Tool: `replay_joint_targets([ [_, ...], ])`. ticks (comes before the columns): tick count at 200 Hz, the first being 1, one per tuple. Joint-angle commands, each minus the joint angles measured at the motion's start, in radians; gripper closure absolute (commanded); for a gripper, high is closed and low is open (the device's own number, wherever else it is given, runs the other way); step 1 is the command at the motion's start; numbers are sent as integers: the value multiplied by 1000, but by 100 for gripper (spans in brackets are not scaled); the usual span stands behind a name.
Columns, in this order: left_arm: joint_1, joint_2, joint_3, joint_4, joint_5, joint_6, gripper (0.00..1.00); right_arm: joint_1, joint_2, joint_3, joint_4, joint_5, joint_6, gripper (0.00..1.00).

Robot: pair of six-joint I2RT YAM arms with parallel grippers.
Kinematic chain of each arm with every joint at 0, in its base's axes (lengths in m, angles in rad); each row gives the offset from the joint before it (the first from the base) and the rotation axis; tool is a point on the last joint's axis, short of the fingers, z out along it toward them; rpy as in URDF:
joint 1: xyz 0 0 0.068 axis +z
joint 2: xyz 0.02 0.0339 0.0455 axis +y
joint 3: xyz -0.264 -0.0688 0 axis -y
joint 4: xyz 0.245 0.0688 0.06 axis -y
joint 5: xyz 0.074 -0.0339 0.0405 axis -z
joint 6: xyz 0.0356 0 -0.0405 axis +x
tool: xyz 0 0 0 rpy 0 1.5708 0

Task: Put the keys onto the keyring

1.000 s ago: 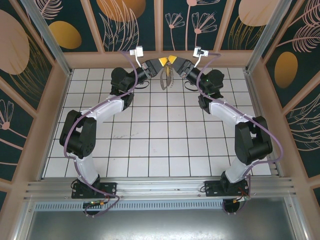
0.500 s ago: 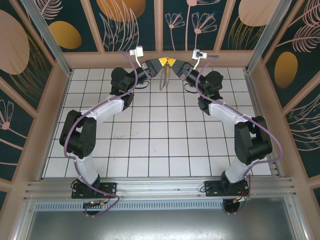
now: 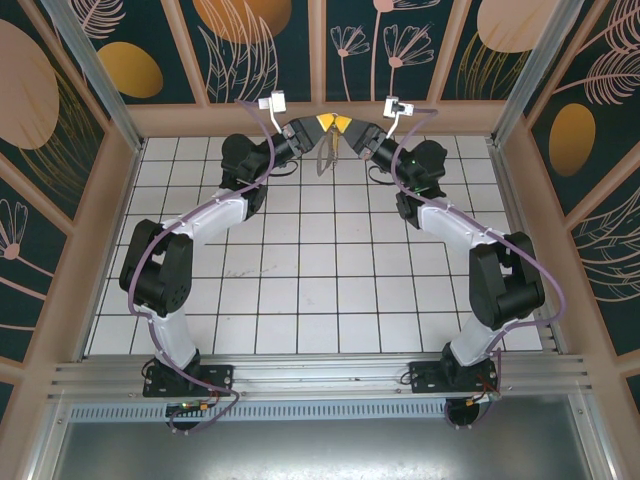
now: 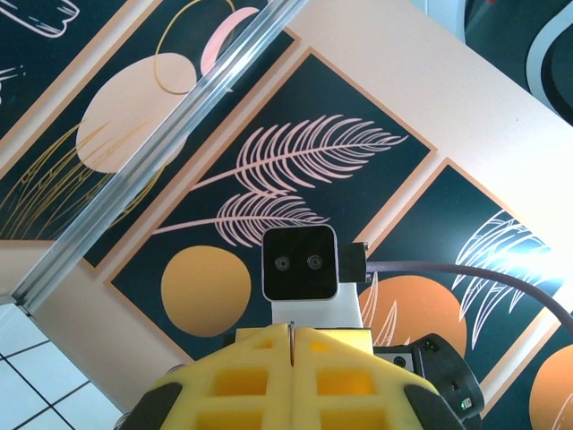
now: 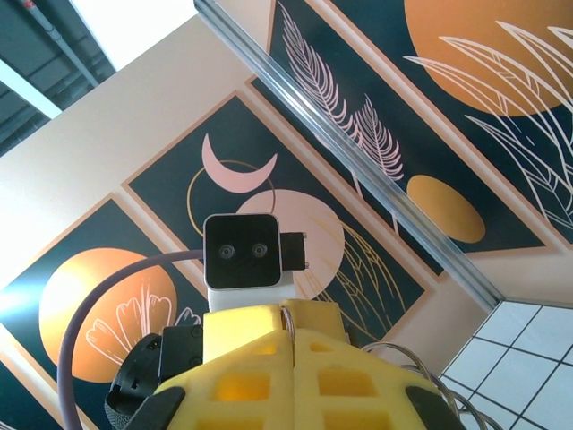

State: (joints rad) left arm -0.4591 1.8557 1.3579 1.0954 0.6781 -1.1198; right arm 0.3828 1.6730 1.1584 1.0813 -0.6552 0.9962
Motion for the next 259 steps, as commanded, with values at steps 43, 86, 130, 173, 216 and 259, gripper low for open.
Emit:
replay_joint_targets([
  [43,31,-31,66,-119,52,129,48,-85,20,51,-31,-116,-12,100],
  [86,62,-35,166,-385,118,309,39,-149,42,116,-124,-292,-76,100],
  [130,65,24,328,-612,215,453,37,-159,53,189,-235,-407,-156,100],
  [173,64,100,469,-749,302,511,41,-154,49,204,-258,-436,-175,100],
  [216,64,123,486,-772,358,523,47,-143,43,210,-291,-441,-205,100],
  [259,63,121,433,-707,379,485,47,-139,43,215,-292,-433,-205,100],
])
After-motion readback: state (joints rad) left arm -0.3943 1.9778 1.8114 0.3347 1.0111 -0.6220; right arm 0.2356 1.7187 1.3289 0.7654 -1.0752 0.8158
